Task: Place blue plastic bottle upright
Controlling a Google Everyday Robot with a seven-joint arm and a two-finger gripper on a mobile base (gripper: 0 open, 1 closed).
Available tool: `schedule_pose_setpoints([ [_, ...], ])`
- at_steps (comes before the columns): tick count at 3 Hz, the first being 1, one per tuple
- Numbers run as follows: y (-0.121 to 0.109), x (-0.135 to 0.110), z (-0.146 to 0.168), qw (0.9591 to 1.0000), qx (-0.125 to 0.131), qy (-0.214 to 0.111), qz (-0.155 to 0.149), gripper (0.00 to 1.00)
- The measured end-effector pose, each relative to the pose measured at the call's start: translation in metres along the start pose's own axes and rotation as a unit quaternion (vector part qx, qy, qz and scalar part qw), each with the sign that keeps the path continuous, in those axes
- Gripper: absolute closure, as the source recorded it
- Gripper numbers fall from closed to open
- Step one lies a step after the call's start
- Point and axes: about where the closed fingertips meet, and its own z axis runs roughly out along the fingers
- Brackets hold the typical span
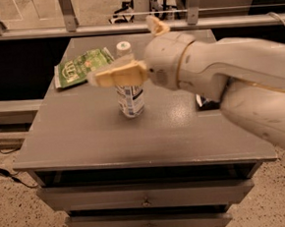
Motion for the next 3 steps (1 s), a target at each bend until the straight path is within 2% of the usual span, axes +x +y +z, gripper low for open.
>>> schedule_pose_setpoints([
  [1,-0.054,-0.021,-0.051,0.9991,0.042,0.009,-0.004,0.00],
  [2,-0.074,-0.021,-0.070,0.9975,0.063,0.018,0.029,0.00],
  [3,-0.074,-0.021,-0.070,0.9975,0.063,0.018,0.029,0.00],
])
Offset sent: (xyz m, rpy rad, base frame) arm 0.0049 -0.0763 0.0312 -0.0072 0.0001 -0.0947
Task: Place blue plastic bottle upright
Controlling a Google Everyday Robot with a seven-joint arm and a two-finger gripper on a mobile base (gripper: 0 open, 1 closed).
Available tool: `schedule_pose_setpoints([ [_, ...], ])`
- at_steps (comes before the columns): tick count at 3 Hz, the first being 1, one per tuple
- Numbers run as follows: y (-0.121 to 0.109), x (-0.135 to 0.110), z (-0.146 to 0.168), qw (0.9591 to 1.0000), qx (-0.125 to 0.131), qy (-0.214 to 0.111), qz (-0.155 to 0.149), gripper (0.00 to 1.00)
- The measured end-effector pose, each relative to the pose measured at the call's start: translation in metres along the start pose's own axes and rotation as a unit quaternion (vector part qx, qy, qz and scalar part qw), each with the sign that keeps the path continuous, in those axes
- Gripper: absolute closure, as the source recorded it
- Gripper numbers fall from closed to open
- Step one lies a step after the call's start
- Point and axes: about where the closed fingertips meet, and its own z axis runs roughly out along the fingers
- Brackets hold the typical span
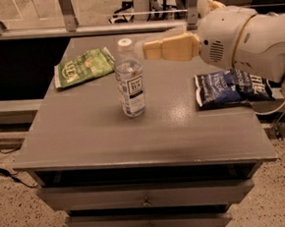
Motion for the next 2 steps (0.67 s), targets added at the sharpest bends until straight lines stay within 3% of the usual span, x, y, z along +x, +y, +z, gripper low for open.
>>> schedule_pose_setpoints([
  [1,-0.033,-0.008,0.009,0.9993,0.031,-0.018,0.014,0.00],
  [2,-0.117,-0.029,0.009,0.9918,0.113,-0.051,0.034,0.00],
])
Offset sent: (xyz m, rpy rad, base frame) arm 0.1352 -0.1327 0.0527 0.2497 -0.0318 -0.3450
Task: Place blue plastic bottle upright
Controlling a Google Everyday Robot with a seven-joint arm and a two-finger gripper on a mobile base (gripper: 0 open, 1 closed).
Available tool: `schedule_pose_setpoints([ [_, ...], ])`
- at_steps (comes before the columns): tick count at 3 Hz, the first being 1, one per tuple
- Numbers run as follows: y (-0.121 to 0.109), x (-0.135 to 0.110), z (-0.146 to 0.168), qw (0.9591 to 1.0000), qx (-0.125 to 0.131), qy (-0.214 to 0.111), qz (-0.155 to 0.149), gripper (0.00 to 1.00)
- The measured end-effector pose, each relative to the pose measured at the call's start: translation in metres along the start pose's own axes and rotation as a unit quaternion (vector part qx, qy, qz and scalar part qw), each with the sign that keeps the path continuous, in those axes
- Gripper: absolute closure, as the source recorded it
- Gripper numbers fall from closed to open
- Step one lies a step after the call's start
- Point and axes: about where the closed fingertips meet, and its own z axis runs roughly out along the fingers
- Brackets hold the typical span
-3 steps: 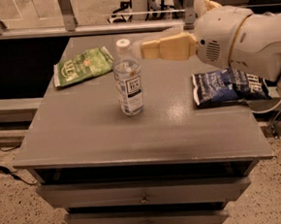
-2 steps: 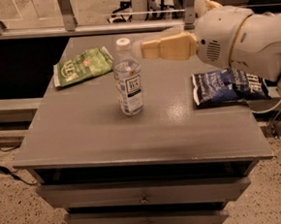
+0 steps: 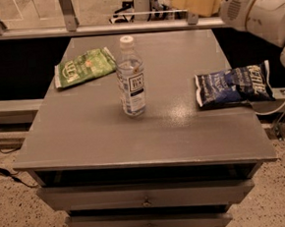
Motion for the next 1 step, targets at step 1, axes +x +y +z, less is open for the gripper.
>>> schedule_pose_setpoints([
  [1,-0.0468,-0.0257,0.0044,0.9983,0.053,-0.024,0.001,0.00],
])
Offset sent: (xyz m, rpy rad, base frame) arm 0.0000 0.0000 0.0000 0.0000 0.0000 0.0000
